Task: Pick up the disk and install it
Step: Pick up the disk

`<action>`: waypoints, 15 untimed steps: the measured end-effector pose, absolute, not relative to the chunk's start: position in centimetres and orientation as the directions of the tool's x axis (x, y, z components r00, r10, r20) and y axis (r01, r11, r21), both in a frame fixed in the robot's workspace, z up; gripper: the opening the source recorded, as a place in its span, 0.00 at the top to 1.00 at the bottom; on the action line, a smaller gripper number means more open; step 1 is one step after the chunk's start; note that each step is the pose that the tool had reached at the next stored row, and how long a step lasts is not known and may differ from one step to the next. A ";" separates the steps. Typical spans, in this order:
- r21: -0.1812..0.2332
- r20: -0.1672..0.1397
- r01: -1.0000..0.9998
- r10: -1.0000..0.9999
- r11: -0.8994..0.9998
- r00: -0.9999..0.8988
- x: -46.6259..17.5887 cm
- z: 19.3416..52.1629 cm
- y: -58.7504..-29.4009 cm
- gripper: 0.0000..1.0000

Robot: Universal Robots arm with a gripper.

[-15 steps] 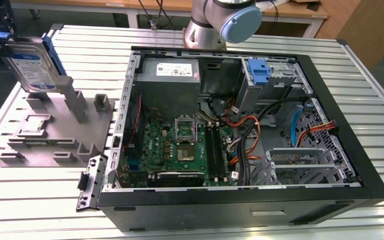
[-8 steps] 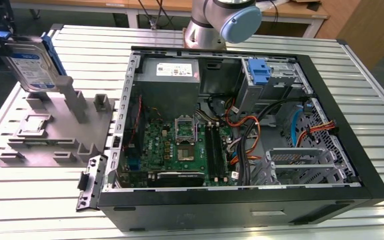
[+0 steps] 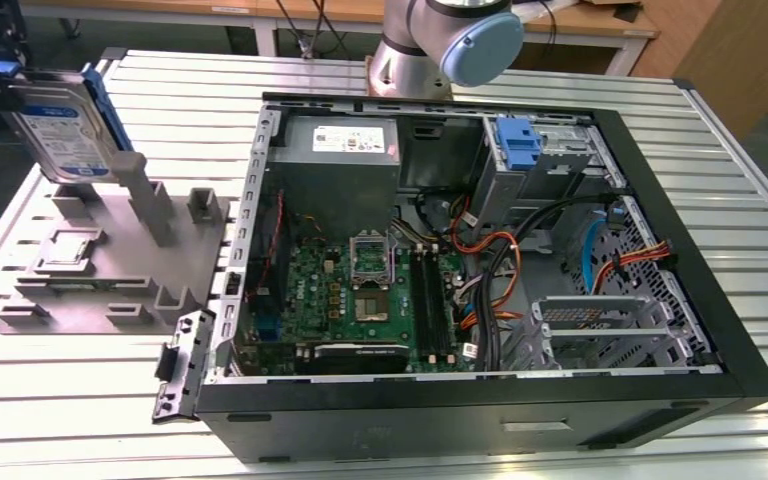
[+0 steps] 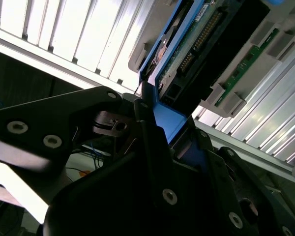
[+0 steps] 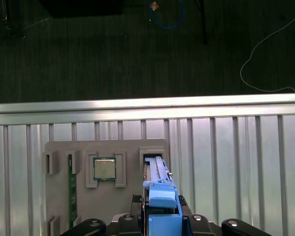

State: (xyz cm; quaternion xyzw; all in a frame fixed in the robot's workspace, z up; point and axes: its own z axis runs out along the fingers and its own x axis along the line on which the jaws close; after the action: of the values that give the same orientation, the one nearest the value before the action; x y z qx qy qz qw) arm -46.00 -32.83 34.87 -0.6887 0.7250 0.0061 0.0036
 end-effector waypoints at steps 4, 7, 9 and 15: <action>0.004 -0.014 -0.999 -0.999 0.051 -0.051 -46.0 34.9 -32.8 0.64; 0.004 -0.014 -0.999 -0.999 0.051 -0.051 -46.0 35.0 -32.8 0.64; 0.004 -0.014 -0.999 -0.999 0.051 -0.051 -46.0 35.0 -32.8 0.64; 0.004 -0.014 -0.999 -0.999 0.051 -0.051 -46.0 35.1 -32.8 0.64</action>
State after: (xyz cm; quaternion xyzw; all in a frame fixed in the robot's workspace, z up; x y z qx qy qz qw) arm -46.00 -32.83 35.13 -0.6887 0.7250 0.0061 0.0036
